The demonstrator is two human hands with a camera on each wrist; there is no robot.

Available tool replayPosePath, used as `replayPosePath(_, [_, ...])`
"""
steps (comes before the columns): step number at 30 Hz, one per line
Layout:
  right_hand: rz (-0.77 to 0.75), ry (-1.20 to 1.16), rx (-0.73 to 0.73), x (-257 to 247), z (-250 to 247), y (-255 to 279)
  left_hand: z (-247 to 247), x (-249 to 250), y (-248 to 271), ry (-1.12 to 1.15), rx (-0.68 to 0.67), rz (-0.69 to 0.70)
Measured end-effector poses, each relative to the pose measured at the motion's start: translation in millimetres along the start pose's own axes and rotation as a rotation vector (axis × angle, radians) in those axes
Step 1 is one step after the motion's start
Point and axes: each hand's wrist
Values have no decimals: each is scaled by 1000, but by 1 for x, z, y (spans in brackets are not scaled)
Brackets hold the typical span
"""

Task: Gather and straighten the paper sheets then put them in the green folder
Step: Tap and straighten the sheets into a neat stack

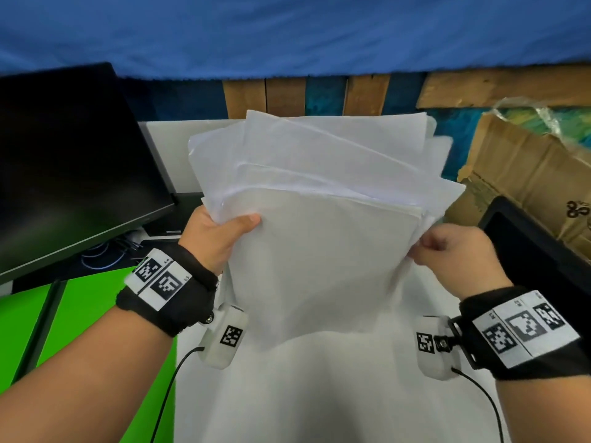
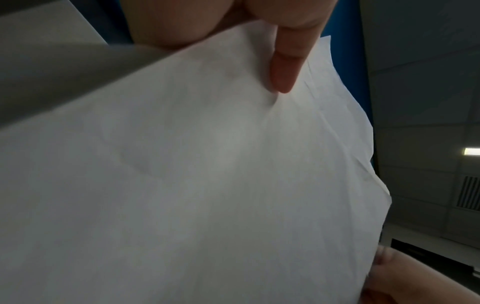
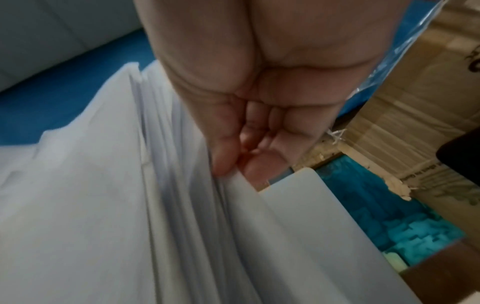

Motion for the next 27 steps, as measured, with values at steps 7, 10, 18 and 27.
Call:
replayPosePath(7, [36, -586, 170, -7, -30, -10, 1, 2, 1, 25, -19, -33])
replayPosePath(10, [65, -733, 219, -8, -31, -8, 5, 3, 3, 25, -29, -36])
replayPosePath(18, [111, -199, -372, 29, -4, 3, 1, 0, 2, 44, 26, -71])
replayPosePath(27, [15, -697, -276, 25, 27, 2, 8, 8, 5, 47, -139, 14])
Point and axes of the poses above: each hand's wrist, its own y-axis away from the middle knuckle, its own z-axis out of the palm, x = y × z, and after that the axes turned 3 degrees about y, right-handed
